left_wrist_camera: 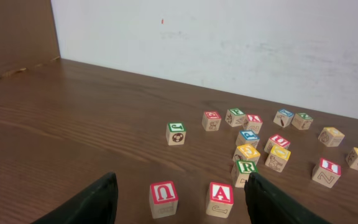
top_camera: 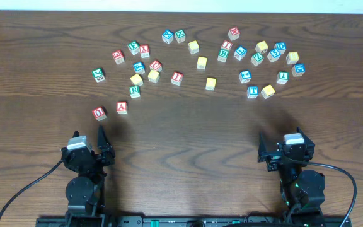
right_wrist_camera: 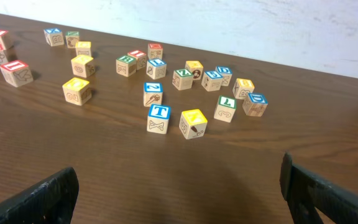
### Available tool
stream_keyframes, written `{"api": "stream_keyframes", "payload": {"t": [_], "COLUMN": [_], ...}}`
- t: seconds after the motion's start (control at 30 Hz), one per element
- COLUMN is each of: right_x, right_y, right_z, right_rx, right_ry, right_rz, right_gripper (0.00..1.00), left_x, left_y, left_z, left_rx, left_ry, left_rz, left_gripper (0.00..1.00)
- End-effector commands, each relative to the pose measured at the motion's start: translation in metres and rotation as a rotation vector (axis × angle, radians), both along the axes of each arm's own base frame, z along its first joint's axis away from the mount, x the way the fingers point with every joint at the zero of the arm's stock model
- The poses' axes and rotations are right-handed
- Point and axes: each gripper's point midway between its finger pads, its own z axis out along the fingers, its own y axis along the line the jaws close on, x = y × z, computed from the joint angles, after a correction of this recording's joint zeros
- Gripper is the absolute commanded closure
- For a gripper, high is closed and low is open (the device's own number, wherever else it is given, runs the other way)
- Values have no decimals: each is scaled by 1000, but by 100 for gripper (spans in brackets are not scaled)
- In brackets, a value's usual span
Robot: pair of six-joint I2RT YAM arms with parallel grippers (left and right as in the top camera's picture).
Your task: Spell out ROBOT
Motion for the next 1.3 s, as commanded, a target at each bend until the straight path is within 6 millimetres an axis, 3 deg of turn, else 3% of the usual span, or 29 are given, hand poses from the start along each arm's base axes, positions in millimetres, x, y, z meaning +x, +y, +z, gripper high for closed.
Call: {"api": "stream_keyframes", "payload": {"t": [0.0,0.37,0.57,0.67,0.77,0.93,1.07,1.27], "right_x": [0,0,0,0,0,0,0,0], "right_y": [0,0,0,0,0,0,0,0], "right_z": [-1,-1,-1,-1,-1,-1,-1,-1], "right_rx": [-9,-9,-9,-10,-10,-10,-9,-9], "right_ry": [0,0,0,1,1,1,1,1], "right_rz": [4,4,4,4,4,4,4,4], "right_gripper": [1,1,1,1,1,1,1,1], "left_x": [-1,0,2,1,-3,1,20,64], "left_y": [2,0,-17,-27,-30,-31,-32,-44], "left_z": [-18,-14,-8,7,36,66,85,112], "left_rx": [17,14,-42,-48,-52,-43,-31,-56], "left_ry": [57,38,20,-9,-32,59,205,418], "left_rz": [8,-2,-97,-157,-178,-177,-178,-227], "left_gripper": [36,36,36,36,36,36,36,36]}}
